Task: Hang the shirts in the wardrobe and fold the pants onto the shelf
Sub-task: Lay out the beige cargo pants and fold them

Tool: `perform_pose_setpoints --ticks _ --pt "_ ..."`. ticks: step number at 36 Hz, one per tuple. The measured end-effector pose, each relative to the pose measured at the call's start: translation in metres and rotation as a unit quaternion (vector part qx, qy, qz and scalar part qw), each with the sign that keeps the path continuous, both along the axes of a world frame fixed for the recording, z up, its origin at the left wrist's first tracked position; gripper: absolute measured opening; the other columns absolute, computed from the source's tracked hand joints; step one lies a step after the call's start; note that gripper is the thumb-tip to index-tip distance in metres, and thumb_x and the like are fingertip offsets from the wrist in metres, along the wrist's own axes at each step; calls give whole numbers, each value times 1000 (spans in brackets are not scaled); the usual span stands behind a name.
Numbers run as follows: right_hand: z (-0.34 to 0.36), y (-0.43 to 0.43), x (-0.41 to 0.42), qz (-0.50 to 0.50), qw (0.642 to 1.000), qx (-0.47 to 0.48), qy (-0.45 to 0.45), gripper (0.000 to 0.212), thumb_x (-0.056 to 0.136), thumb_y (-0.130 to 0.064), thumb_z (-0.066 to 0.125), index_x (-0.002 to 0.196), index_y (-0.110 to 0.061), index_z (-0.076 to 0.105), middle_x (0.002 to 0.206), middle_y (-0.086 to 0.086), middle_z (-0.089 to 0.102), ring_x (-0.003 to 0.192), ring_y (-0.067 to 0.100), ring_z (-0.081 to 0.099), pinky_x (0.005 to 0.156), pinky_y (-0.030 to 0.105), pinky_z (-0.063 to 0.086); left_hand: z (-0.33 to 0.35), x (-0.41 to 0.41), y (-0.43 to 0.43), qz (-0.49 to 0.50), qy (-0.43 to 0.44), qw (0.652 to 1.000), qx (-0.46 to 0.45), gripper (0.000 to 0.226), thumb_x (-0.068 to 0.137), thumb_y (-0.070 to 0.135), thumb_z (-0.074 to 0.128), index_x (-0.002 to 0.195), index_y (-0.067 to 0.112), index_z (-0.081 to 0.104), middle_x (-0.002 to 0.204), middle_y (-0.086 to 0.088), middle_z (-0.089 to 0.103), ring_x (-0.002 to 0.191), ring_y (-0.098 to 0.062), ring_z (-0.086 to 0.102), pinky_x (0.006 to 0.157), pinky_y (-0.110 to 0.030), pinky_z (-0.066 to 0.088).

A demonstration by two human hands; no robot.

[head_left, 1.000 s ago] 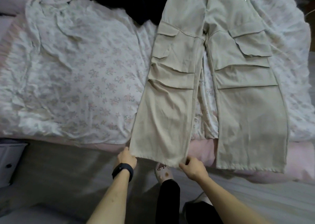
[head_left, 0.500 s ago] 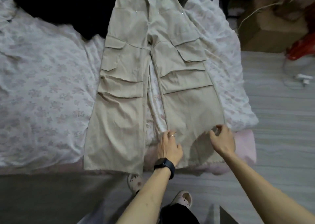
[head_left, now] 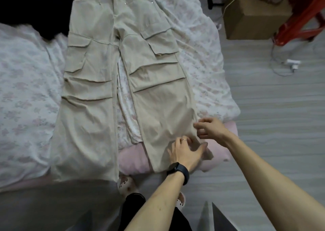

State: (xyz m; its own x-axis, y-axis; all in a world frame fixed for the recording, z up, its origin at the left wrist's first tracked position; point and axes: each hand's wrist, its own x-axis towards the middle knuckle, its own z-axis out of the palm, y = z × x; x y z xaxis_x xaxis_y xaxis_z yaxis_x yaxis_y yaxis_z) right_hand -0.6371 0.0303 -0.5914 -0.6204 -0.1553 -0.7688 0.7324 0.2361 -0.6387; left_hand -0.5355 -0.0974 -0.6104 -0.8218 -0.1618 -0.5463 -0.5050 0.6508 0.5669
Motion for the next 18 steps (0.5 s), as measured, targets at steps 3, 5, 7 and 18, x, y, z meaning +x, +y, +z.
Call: perform_pose_setpoints --ticks 3,5,7,18 --pt "8 0 -9 35 999 7 -1 21 82 -6 74 78 -10 54 63 8 43 54 20 40 57 33 44 13 -11 4 2 1 1000 -13 49 78 78 44 91 31 51 109 8 54 111 -23 52 106 -50 31" --pt "13 -4 -15 60 997 42 5 13 80 -9 73 76 -9 61 66 11 56 58 23 52 60 32 49 21 -16 -1 -21 7 1000 -14 23 90 50 50 91 27 48 109 2 59 108 -28 57 98 -45 40" --pt "16 -11 -22 78 993 91 19 10 80 -16 72 79 -11 63 74 11 68 59 20 65 59 31 53 26 -18 -10 -36 10 999 -10 8 92 32 48 92 25 44 108 -3 64 103 -33 60 84 -40 45" --pt "45 -127 -72 29 962 221 157 23 77 -33 61 88 -13 55 84 11 66 68 27 71 61 45 63 58 9 -130 107 -5 989 101 7 75 30 58 74 26 53 56 16 56 52 -1 50 46 -13 37"
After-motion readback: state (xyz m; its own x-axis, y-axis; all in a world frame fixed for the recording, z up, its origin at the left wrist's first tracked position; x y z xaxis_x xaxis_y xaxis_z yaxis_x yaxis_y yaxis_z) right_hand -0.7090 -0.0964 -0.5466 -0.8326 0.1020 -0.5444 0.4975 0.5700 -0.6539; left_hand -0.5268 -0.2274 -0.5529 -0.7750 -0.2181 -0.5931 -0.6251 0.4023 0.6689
